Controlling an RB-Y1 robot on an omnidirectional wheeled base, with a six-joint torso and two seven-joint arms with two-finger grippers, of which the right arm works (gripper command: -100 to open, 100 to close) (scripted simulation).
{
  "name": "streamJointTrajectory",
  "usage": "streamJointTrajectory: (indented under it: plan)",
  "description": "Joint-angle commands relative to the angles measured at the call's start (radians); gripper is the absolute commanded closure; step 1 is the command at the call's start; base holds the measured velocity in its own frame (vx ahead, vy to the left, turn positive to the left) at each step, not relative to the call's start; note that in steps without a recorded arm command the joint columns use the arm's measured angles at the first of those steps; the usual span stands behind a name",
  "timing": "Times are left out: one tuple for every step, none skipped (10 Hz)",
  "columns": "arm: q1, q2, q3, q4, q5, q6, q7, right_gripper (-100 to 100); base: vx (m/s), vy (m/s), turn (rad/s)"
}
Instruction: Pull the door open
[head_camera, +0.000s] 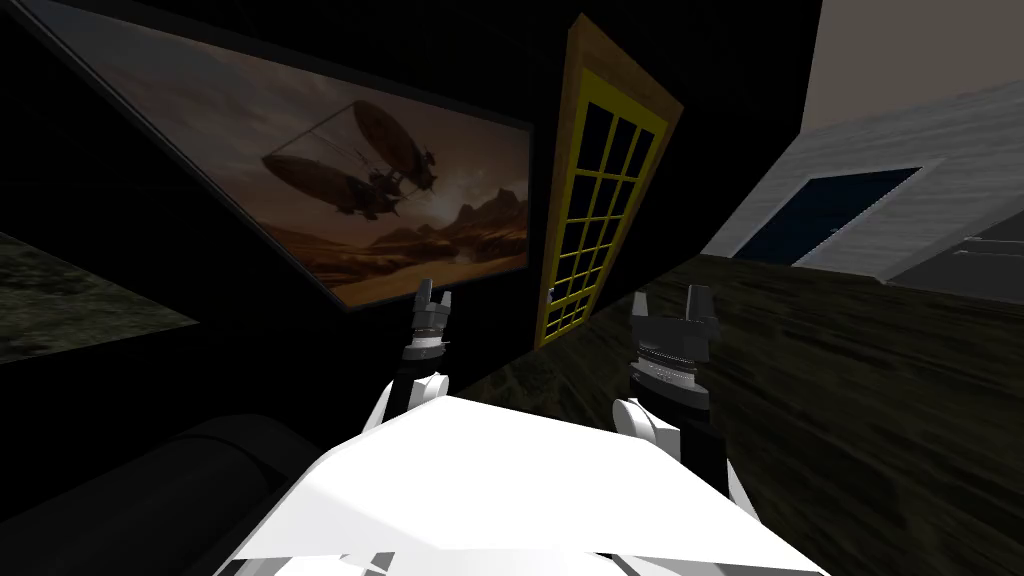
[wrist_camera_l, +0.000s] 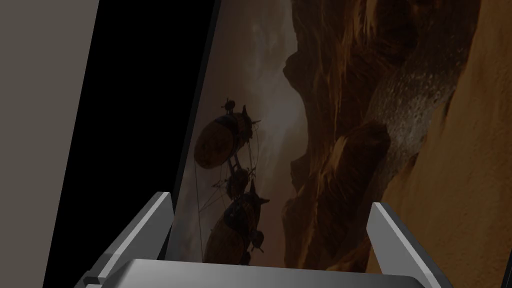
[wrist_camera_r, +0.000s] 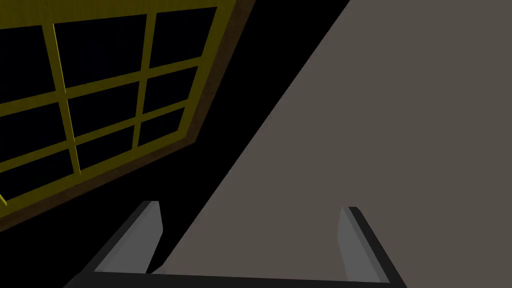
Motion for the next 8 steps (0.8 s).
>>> streamJointTrajectory:
  plan:
    - [0.001, -0.007, 0.005, 0.019, -0.013, -0.01, -0.016, -100, 0.058, -0.111, 0.255]
    - [0.003, -0.012, 0.011, 0.037, -0.025, -0.02, -0.031, -100, 0.046, -0.033, 0.285]
    - [0.004, -0.019, 0.016, 0.057, -0.039, -0.031, -0.048, -100, 0.054, -0.019, 0.245]
    - [0.006, -0.026, 0.024, 0.083, -0.057, -0.045, -0.07, -100, 0.085, -0.038, 0.323]
    - [0.008, -0.03, 0.028, 0.097, -0.067, -0.053, -0.082, -100, 0.078, -0.057, 0.22]
    - [0.01, -0.038, 0.037, 0.126, -0.088, -0.069, -0.107, -100, 0.079, -0.085, 0.318]
    - [0.011, -0.042, 0.042, 0.145, -0.1, -0.079, -0.122, -100, 0.073, -0.086, 0.231]
    - [0.013, -0.046, 0.047, 0.163, -0.113, -0.089, -0.137, -100, 0.066, -0.071, 0.184]
